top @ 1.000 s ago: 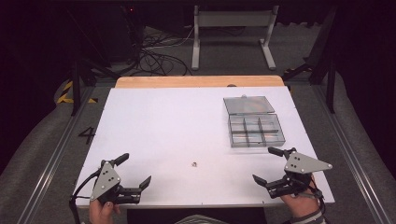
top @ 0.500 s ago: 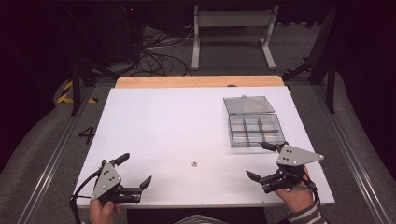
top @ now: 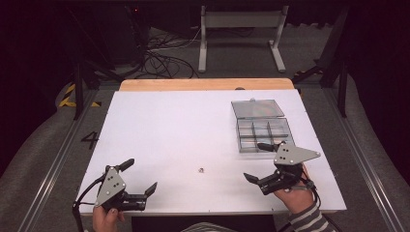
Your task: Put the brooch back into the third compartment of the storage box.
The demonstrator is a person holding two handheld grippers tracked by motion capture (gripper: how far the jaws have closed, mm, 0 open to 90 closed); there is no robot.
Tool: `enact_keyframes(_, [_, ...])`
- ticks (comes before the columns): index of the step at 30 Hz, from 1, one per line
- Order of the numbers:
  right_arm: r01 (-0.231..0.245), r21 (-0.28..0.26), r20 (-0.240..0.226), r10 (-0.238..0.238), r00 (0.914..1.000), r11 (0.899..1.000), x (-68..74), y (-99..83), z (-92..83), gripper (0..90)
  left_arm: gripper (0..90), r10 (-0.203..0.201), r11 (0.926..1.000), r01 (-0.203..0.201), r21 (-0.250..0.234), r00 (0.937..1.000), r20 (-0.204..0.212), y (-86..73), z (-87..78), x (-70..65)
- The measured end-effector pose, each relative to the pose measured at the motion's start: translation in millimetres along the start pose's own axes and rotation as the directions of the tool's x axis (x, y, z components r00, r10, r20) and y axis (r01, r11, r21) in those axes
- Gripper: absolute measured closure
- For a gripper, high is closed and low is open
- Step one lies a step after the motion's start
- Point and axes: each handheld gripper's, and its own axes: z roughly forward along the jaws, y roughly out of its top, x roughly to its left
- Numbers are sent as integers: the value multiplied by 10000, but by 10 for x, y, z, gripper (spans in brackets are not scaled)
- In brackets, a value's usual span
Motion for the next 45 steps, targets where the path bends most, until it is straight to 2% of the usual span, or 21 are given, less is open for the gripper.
enact_keyframes(10, [177,165,-418,-170,9990,9997,34,129,240,11,15,-5,10000,5,10,10000,2,-2,-2,4])
enact_keyframes(22, [188,214,-708,-173,9973,9996,56,209,398,11,15,-42,10000,42,-3,10000,36,-2,1,-1])
enact_keyframes(27, [-82,206,-898,100,9959,9998,56,230,439,11,15,-62,10000,62,11,10000,46,-3,0,1])
enact_keyframes(40, [-182,341,-991,215,9948,9993,74,278,563,17,15,-54,10000,54,10,10000,40,-3,0,0])
enact_keyframes(45, [-504,614,-853,556,9948,9968,89,295,581,84,15,4,10000,-4,20,10000,41,-2,-3,6])
